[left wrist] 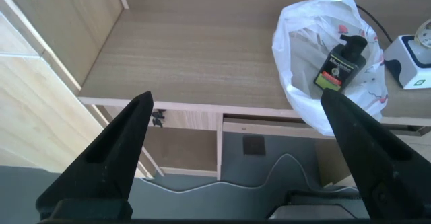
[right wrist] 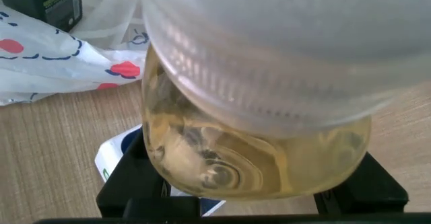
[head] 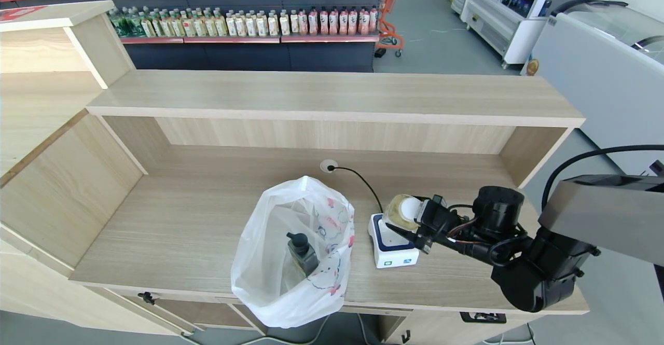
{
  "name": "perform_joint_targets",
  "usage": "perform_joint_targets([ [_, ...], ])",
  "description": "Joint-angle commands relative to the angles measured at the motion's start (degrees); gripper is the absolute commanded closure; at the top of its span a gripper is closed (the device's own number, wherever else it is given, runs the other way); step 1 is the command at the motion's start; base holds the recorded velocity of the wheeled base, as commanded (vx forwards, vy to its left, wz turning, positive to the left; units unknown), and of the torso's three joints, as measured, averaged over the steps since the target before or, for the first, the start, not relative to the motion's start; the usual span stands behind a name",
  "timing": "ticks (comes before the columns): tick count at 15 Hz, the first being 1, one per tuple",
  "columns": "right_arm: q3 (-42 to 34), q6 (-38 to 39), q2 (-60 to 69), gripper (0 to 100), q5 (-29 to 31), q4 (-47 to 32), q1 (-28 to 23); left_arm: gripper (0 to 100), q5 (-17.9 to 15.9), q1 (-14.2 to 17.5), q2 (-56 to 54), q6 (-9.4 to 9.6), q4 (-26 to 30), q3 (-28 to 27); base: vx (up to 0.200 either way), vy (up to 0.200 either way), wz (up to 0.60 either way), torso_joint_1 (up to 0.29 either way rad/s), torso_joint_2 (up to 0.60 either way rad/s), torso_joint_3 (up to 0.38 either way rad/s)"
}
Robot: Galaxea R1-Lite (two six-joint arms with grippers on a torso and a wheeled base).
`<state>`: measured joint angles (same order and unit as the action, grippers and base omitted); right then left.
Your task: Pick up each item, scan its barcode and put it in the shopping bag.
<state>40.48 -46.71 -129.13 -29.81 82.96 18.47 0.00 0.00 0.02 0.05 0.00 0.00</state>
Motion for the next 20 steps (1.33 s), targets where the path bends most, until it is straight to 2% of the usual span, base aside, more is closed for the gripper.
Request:
perform_joint_targets([
  [1,0.5,0.0,-0.5,100,-0.2,0.0,-0.1,0,0.0,0.0,0.0,-0.05,0.0,0.0,0.0,0.0,0.0,0.0,0.0,0.0],
  [9,5.8,-0.9,-4.5,100,-5.2,0.5,-1.4,0,0.0,0.0,0.0,0.04,0.0,0.0,0.0,0.0,0.0,0.0,0.0,0.0],
  [20,5.9,-0.9,-5.5,100,-5.4,0.6,-1.9,0,0.0,0.0,0.0,0.04,0.0,0.0,0.0,0.0,0.0,0.0,0.0,0.0],
])
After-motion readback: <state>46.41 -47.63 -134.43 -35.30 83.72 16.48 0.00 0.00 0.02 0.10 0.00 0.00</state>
